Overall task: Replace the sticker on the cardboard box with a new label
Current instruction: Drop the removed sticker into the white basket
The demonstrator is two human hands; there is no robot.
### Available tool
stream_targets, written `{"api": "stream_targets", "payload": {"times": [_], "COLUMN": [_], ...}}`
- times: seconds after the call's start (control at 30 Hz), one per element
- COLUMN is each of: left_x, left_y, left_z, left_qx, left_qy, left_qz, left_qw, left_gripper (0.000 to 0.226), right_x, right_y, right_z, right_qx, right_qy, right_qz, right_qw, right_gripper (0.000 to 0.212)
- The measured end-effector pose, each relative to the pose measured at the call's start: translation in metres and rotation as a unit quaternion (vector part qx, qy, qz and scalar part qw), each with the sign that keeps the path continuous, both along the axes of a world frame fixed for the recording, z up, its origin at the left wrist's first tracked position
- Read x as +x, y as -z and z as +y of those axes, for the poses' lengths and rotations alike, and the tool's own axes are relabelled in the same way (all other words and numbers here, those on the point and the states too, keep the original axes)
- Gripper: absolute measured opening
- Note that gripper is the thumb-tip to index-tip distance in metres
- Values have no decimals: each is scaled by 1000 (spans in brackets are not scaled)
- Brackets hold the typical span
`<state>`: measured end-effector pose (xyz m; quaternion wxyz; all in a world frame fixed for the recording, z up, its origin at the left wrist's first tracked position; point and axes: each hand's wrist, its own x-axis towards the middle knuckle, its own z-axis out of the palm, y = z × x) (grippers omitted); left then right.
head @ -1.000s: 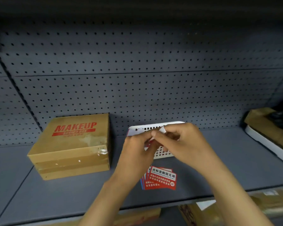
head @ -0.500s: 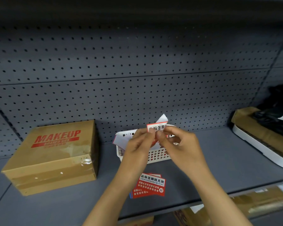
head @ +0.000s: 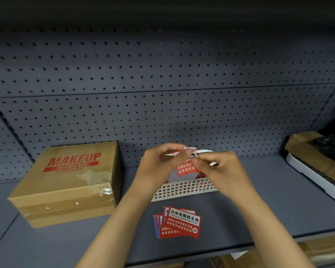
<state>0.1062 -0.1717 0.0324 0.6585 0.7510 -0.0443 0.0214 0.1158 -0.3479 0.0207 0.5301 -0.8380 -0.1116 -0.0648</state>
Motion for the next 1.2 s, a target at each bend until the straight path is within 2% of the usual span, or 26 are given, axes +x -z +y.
{"api": "stream_targets", "payload": {"times": [0.07,0.13,0.2,0.27,0.33,0.47,0.57,0.7,0.8,0.93,1.0,1.2], "left_x": [10,18,25,30,39,58,68,75,76,74,73,63], "left_y": [1,1,3,5,8,17,26,44,55,61,61,46], "left_z": [3,6,10,10,9,8,5,-3,-6,-6,-4,5], "left_qx": [-41,-51,5,111,177,197,258,374,451,543,549,498], "left_qy": [-8,-22,-7,20,9,-24,-64,-81,-84,-103,-111,-141], "left_qz": [19,-4,-49,-83,-109,-102,-85,-56,-50,-70,-78,-136], "left_qw": [999,998,999,990,978,975,960,922,887,831,825,845], "left_gripper": [21,19,33,48,40,6,7,34,32,32,30,28], "right_x": [7,14,23,30,37,50,63,78,82,81,80,69], "right_y": [-2,-3,-3,-3,-3,0,9,34,48,52,52,35], "right_z": [0,-1,-2,-3,-2,2,5,10,12,12,11,12], "right_qx": [-26,-55,-63,-58,-51,-56,-75,-128,-163,-234,-238,-191], "right_qy": [-26,-33,-31,-33,-31,-4,23,27,10,15,23,23], "right_qz": [15,24,25,28,30,37,38,56,71,30,12,-55], "right_qw": [999,998,997,997,998,998,996,990,984,972,971,980], "right_gripper": [21,24,17,11,15,11,14,15,14,18,19,22]}}
